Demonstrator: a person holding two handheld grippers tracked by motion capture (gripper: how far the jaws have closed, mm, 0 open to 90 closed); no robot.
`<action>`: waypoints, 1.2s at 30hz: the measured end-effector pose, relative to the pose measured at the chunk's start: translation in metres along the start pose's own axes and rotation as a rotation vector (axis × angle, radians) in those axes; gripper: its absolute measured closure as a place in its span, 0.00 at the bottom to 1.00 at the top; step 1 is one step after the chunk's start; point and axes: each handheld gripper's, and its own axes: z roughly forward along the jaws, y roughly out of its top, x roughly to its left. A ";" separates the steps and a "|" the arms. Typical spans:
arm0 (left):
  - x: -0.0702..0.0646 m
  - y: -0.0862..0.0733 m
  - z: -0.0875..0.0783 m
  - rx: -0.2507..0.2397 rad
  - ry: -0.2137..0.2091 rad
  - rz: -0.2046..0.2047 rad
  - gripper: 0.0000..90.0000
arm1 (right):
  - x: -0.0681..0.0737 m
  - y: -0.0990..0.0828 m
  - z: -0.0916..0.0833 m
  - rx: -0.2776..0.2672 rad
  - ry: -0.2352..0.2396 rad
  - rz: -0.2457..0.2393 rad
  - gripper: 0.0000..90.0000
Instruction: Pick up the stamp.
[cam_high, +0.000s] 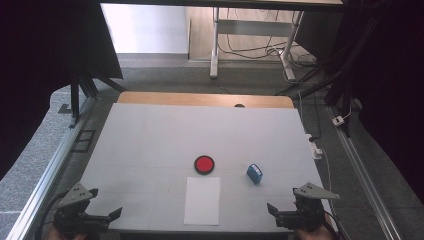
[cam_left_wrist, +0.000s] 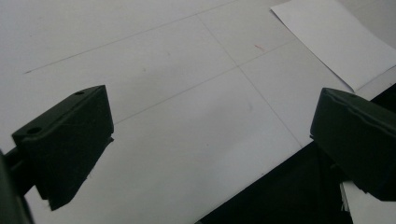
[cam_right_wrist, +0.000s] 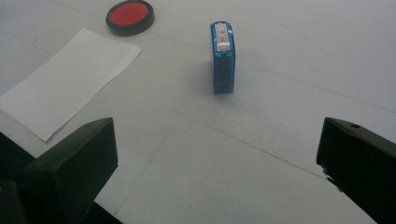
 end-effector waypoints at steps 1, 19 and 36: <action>0.000 0.000 0.000 -0.004 -0.002 0.002 0.00 | 0.000 0.000 0.000 0.001 -0.001 -0.007 0.00; -0.004 0.004 0.007 0.053 0.004 0.029 0.00 | 0.001 -0.001 -0.001 0.013 -0.010 -0.007 0.00; 0.000 0.003 0.007 0.052 -0.029 0.007 0.01 | 0.005 0.006 -0.003 -0.027 -0.006 -0.044 0.00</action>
